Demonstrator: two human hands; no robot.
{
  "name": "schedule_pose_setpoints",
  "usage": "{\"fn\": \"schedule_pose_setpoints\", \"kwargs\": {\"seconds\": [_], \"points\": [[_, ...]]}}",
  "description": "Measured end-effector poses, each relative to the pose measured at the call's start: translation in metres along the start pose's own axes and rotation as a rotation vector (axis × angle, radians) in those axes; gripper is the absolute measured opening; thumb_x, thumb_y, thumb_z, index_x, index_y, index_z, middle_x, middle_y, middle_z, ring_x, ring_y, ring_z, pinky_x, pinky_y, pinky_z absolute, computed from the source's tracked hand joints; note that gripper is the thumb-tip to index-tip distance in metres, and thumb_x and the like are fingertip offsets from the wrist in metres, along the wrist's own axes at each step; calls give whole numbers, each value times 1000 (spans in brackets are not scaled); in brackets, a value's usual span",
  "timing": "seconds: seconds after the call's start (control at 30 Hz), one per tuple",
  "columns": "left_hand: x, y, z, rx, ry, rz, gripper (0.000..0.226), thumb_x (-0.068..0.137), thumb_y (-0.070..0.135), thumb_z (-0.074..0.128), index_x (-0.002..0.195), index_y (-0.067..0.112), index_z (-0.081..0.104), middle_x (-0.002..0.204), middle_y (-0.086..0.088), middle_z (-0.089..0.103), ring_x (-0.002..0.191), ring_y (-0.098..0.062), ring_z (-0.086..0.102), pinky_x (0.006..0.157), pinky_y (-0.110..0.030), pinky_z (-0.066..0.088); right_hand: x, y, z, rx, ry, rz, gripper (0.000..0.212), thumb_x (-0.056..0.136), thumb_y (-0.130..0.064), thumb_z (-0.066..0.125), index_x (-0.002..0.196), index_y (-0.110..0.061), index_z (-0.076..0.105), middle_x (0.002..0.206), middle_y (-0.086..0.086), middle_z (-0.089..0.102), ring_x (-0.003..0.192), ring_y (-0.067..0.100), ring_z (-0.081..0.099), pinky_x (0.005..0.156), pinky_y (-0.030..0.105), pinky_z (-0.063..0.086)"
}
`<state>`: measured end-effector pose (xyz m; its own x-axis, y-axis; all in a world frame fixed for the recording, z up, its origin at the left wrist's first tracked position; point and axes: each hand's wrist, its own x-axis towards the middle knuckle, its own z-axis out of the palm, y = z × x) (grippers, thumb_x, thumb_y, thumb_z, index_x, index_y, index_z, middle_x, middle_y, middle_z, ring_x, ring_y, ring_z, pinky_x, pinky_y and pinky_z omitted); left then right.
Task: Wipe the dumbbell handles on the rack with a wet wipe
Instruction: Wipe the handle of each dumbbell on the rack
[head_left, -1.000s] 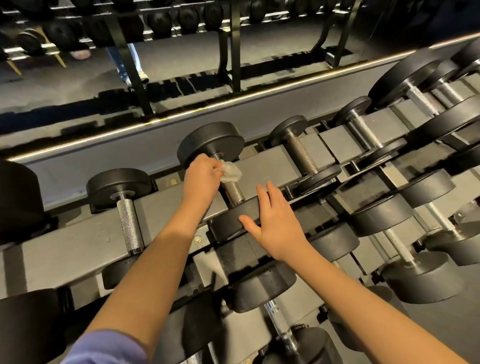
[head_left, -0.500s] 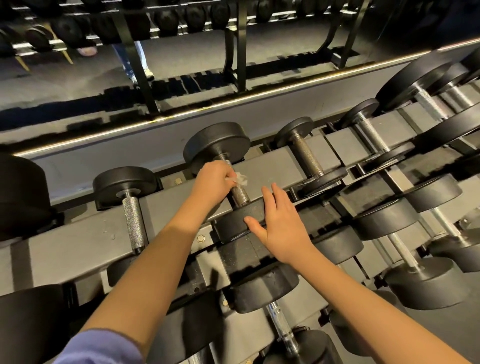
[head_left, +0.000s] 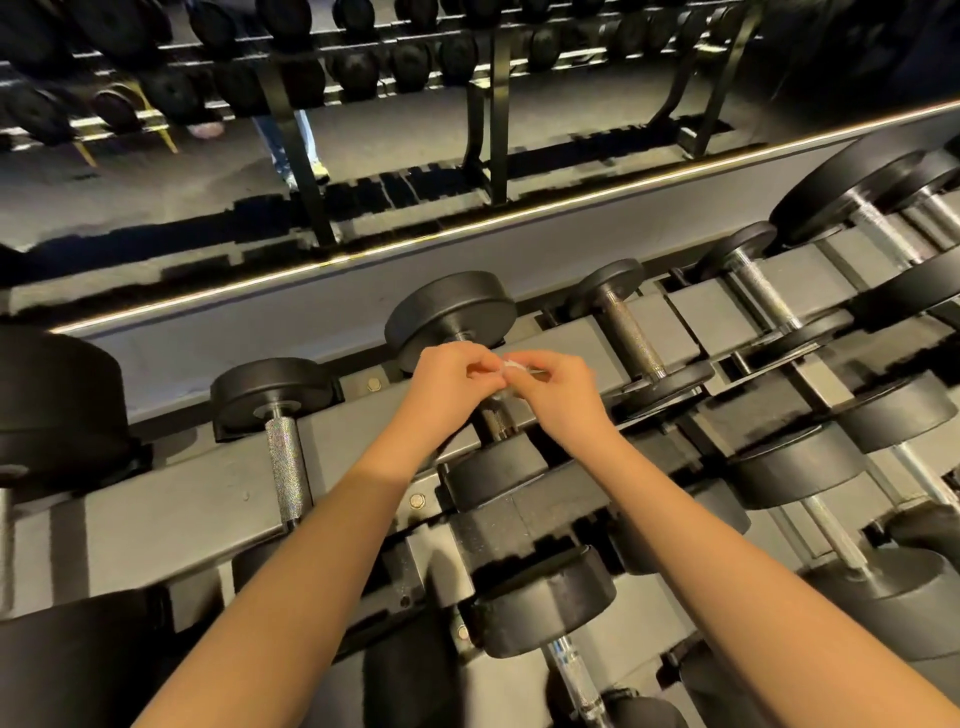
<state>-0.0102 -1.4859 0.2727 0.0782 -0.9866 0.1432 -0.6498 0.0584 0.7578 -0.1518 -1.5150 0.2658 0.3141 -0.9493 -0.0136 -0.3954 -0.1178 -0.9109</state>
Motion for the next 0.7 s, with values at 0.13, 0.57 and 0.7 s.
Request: {"fn": "schedule_pose_setpoints", "kwargs": {"seconds": [0.13,0.57,0.7], "points": [[9,-10,-16,328,219,183,26,89,10,63,114,4,68,115,-10,62,111,-25,53,100,-29,38,22,8,9,28,168,115,11,87,-15,67,98,-12,67,87,3,66,85,19,63,82,29,53],[9,-35,-26,407,164,105,47,98,9,49,144,11,40,150,-1,36,139,-13,24,110,-16,14,70,9,33,-225,28,135,15,87,-19,67,96,-8,73,93,9,71,82,14,59,73,25,45],[8,-33,-23,388,185,102,47,96,7,51,142,10,43,148,-2,39,139,-15,26,109,-17,16,56,9,16,-402,-135,168,14,82,-11,70,88,2,72,92,17,69,81,20,59,74,31,50]]}}
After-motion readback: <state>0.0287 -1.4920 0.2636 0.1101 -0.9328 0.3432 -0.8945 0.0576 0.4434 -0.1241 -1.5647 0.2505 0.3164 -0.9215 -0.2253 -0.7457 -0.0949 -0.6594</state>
